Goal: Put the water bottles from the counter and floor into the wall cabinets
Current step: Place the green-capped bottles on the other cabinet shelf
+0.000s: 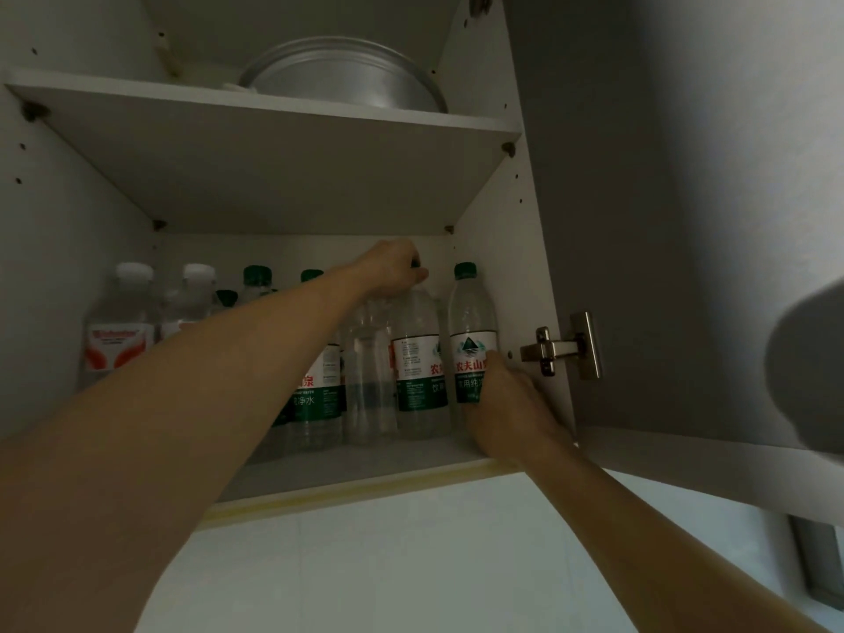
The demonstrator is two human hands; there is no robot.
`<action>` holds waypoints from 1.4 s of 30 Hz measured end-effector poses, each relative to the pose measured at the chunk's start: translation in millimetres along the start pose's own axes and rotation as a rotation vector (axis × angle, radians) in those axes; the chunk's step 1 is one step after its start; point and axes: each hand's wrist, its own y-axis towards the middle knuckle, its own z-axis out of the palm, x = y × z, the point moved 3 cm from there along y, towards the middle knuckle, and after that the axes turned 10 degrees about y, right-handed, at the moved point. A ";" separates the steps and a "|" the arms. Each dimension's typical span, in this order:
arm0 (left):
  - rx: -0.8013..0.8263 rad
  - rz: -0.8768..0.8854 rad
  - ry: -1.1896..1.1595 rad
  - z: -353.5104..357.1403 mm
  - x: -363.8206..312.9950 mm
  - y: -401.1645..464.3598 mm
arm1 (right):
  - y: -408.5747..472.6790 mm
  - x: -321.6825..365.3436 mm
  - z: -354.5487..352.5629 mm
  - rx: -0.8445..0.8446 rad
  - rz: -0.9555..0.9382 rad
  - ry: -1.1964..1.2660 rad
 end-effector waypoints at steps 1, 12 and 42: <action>-0.002 -0.003 0.005 0.6 2.1 0.1 | -0.5 0.6 -0.1 0.003 0.006 -0.004; 0.029 0.004 0.058 3.5 -3.1 6.1 | -3.7 1.4 -2.3 0.019 0.039 0.015; 0.052 0.183 0.030 4.0 -40.7 28.3 | 9.5 -12.3 2.6 0.083 -0.008 0.099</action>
